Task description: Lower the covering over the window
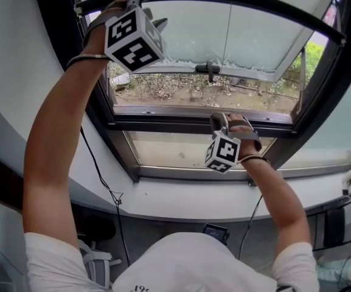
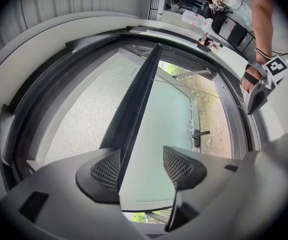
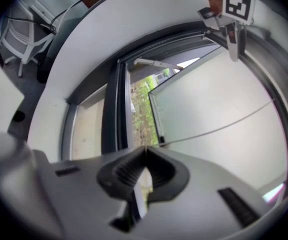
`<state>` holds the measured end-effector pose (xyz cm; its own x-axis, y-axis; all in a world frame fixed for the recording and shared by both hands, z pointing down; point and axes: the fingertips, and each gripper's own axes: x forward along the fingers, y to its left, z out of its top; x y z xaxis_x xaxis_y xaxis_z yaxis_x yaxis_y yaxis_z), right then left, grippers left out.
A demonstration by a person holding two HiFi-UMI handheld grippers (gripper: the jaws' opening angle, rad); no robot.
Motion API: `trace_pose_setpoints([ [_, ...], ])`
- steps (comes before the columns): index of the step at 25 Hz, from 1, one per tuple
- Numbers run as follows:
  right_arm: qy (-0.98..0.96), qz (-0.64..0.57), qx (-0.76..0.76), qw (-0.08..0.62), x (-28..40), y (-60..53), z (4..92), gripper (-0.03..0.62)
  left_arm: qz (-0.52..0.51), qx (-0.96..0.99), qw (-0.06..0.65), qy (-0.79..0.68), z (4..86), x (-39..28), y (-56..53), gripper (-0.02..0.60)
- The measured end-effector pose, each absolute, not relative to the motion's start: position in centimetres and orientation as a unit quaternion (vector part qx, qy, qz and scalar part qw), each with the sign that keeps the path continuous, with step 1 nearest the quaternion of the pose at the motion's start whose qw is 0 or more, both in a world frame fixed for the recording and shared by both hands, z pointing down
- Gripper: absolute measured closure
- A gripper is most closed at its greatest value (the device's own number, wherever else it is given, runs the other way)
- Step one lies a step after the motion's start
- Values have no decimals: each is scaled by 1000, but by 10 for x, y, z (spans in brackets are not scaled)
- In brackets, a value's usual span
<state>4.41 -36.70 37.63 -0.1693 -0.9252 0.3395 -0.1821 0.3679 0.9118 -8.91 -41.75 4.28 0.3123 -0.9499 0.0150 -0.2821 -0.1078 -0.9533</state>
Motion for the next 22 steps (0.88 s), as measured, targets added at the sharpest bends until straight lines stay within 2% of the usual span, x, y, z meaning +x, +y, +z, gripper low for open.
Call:
trace_pose_setpoints([
  [4, -680, -363, 421, 479, 41, -363, 390, 571, -364, -660, 465, 464, 60, -91, -418, 321],
  [12, -725, -315, 466, 398, 40, -350, 404, 569, -378, -660, 452, 466, 78, -91, -416, 322],
  [22, -752, -242, 483, 378, 54, -346, 424, 568, -377, -677, 430, 464, 109, -89, -414, 322],
])
